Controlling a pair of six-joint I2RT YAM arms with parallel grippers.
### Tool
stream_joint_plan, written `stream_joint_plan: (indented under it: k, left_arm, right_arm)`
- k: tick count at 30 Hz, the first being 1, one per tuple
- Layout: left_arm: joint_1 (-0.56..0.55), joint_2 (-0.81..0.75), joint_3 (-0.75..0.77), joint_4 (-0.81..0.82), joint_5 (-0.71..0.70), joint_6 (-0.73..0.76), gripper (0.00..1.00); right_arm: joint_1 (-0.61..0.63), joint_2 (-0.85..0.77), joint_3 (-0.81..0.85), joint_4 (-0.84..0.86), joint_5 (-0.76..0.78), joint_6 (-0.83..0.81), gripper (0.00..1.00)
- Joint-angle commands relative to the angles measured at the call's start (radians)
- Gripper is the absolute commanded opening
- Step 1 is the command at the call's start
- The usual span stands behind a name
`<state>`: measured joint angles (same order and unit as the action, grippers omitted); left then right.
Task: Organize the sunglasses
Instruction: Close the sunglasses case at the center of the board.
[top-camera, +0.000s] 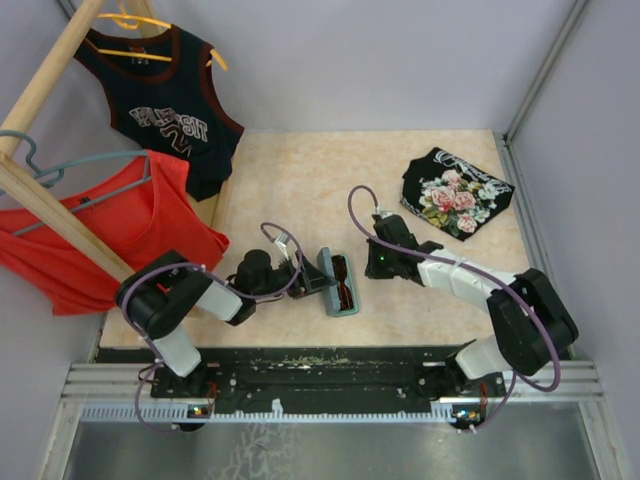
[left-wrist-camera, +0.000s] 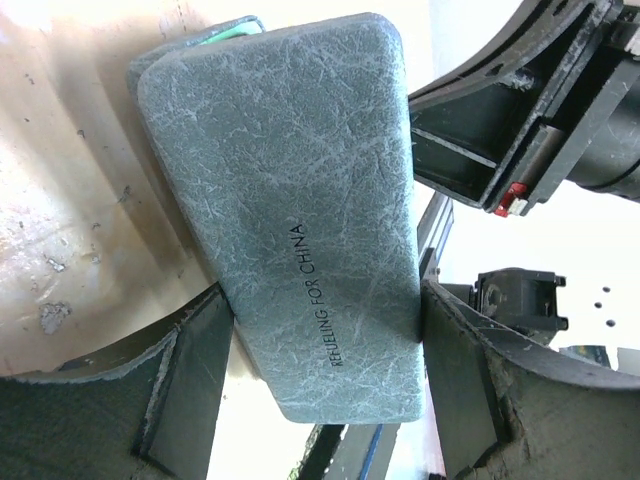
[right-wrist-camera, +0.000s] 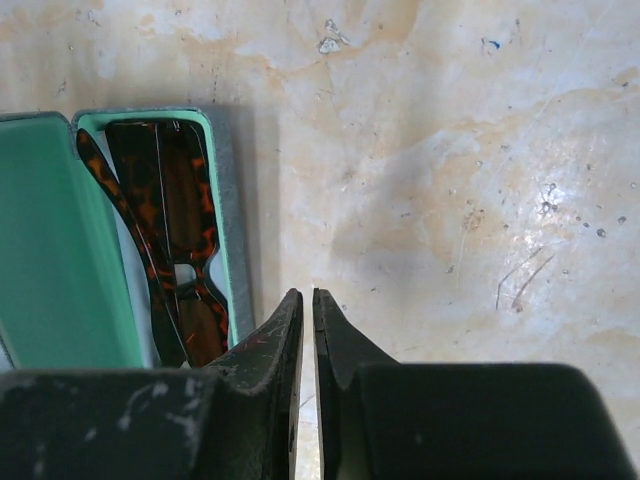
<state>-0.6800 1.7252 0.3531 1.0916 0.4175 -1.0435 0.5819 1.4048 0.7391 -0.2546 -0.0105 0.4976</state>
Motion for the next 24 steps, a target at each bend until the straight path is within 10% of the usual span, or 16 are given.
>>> stream_joint_plan:
  k: [1, 24]
  left_arm:
    - [0.001, -0.032, 0.033, -0.187, -0.018, 0.113, 0.58]
    - [-0.005, -0.042, 0.225, -0.594, -0.113, 0.25, 0.54]
  right_arm:
    - [0.012, 0.037, -0.017, 0.075, -0.043, -0.004, 0.08]
    - [0.058, 0.138, -0.026, 0.205, -0.165, 0.066, 0.06]
